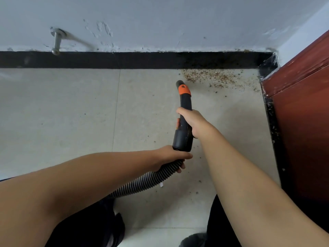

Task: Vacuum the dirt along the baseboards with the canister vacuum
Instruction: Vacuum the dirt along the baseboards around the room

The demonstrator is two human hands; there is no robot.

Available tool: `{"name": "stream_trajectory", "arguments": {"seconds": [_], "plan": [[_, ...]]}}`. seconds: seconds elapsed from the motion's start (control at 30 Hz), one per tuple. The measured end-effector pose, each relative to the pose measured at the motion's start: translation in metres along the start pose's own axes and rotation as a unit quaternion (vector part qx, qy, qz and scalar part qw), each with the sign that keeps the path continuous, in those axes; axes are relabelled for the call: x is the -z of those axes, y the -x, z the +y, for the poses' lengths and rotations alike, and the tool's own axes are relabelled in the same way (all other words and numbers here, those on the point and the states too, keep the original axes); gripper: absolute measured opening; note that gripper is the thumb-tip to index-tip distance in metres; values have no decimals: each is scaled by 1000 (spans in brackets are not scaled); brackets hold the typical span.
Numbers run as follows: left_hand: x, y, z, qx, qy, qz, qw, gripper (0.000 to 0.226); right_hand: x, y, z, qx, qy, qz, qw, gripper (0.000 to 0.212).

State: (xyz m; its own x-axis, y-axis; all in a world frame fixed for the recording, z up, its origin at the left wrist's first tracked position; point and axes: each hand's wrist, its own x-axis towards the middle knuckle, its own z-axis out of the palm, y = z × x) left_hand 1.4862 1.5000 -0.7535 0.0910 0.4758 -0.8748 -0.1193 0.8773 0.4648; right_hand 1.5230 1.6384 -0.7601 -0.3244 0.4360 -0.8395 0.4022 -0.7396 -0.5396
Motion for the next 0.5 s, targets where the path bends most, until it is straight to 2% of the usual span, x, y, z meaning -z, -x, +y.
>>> {"name": "stream_trajectory", "arguments": {"seconds": [0.23, 0.5], "plan": [[-10, -10, 30, -37, -68, 13, 997, 34, 42, 2, -8, -1, -101, 108, 989, 13], [-19, -18, 45, -52, -37, 89, 994, 32, 42, -7, -28, 13, -71, 125, 990, 13]]}}
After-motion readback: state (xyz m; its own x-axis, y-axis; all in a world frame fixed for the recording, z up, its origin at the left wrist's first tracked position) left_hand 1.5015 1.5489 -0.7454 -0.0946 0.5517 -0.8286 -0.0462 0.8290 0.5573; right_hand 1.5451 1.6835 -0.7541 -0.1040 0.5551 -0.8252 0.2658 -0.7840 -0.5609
